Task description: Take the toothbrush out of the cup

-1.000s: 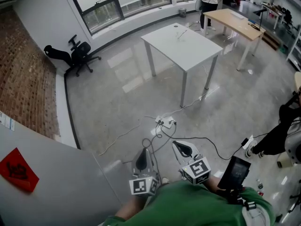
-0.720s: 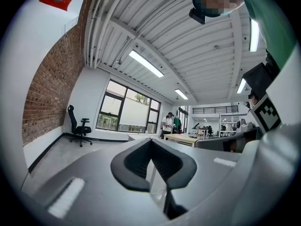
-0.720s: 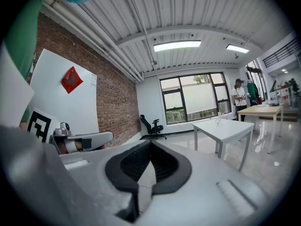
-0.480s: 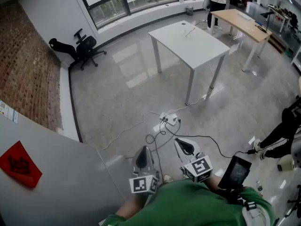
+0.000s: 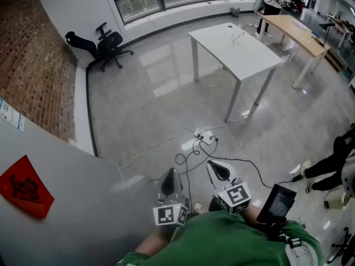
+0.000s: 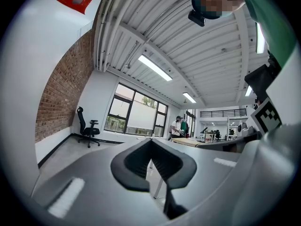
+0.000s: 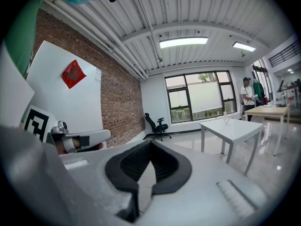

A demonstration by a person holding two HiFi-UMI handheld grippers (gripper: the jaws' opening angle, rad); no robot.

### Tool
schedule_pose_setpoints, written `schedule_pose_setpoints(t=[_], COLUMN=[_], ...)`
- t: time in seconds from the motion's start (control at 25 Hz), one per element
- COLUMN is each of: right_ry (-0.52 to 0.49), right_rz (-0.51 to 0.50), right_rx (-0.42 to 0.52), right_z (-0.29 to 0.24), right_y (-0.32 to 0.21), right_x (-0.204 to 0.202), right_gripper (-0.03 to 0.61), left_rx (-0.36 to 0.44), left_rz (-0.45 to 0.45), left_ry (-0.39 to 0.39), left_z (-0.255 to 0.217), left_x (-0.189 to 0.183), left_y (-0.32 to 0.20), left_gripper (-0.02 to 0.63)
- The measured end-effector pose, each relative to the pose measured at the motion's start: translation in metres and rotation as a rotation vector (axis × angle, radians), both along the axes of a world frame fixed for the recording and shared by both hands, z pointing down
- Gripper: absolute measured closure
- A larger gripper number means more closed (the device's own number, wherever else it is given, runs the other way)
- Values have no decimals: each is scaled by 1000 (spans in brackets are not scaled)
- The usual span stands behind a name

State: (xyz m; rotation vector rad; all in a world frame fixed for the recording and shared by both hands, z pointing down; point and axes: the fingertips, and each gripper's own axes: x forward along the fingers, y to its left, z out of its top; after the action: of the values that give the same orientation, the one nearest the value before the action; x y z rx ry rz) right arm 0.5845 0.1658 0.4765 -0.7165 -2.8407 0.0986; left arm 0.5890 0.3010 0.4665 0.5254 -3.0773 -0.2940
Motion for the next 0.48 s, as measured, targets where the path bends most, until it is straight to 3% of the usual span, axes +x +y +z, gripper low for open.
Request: schedule_pose_setpoints(t=[0.48], right_ry=[11], right_rz=[-72], right_rx=[-16], right_z=[8], right_y=[23], right_x=[-62], right_gripper=[578], left_rx=[-28], left_rz=[-86], left_ry=[29], left_z=[10], left_x=[-47], left_y=[32], left_gripper=[609])
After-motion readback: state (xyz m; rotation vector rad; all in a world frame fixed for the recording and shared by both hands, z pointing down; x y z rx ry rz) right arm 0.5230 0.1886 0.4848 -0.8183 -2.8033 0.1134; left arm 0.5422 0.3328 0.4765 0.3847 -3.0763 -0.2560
